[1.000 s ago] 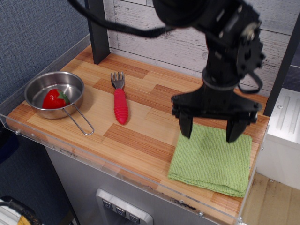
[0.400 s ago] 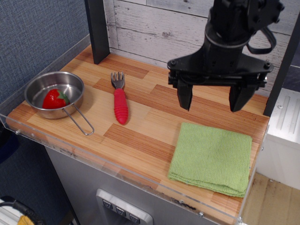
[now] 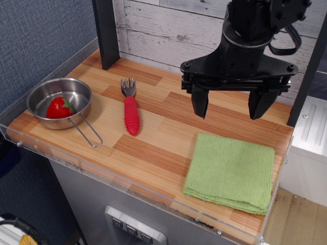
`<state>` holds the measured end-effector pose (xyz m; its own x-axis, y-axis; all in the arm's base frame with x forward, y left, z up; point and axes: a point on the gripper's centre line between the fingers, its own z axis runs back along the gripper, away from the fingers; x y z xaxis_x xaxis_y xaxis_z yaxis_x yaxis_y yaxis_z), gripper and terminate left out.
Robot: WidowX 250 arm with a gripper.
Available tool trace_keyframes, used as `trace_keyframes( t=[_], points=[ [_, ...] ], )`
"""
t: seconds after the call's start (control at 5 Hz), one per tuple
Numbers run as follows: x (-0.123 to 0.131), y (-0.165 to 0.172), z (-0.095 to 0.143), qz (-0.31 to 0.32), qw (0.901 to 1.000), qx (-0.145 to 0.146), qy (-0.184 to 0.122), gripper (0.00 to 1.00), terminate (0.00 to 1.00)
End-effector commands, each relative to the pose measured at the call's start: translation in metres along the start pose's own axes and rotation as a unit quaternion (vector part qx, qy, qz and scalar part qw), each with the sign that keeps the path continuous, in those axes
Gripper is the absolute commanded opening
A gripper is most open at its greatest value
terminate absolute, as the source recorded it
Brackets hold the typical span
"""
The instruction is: Put the napkin to the right of the fork.
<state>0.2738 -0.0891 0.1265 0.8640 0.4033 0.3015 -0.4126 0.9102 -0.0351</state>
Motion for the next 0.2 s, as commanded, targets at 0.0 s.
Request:
trace_keyframes(
  t=[0.0],
  points=[
    [0.0048,-0.0034,0.0145,0.002,0.9996,-0.019,-0.018,1.00,1.00]
  ],
)
